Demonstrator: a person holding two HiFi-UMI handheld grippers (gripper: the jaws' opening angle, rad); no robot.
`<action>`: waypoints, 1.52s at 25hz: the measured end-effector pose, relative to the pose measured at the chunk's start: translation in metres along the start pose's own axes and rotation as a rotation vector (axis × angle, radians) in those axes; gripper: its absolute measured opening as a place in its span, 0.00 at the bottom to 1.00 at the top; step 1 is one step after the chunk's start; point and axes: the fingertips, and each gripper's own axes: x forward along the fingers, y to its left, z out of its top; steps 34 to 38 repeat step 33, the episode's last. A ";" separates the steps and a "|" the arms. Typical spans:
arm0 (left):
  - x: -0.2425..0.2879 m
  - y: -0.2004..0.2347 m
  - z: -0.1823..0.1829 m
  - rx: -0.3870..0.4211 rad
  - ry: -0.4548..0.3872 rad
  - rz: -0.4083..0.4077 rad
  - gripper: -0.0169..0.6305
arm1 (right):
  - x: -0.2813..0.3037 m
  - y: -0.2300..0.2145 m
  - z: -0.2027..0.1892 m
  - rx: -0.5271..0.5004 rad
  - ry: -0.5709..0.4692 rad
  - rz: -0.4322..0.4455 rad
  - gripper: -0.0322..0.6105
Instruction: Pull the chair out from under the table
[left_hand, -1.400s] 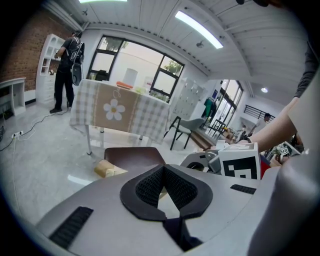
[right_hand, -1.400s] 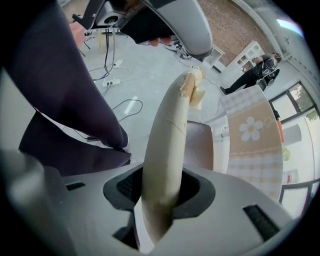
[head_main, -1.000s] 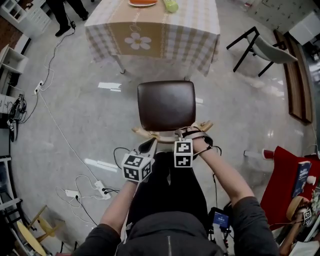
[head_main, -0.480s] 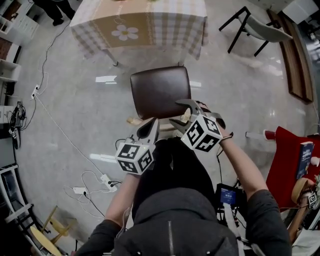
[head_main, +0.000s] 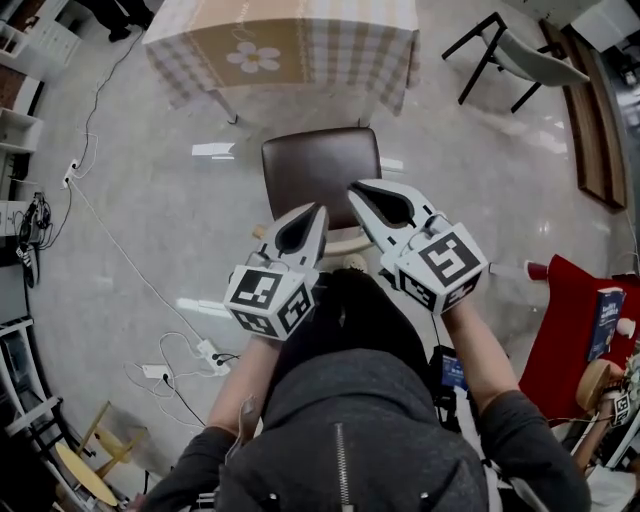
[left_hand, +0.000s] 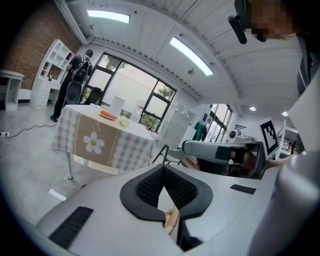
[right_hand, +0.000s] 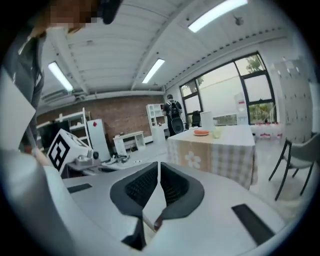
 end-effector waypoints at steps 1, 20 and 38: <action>0.001 -0.001 0.004 0.005 -0.012 0.003 0.04 | 0.001 0.001 0.006 0.052 -0.027 0.002 0.08; -0.013 -0.022 0.063 0.152 -0.129 0.017 0.04 | -0.026 0.012 0.072 -0.034 -0.103 -0.124 0.07; -0.022 -0.024 0.041 0.131 -0.092 0.059 0.04 | -0.038 0.011 0.049 0.021 -0.077 -0.122 0.07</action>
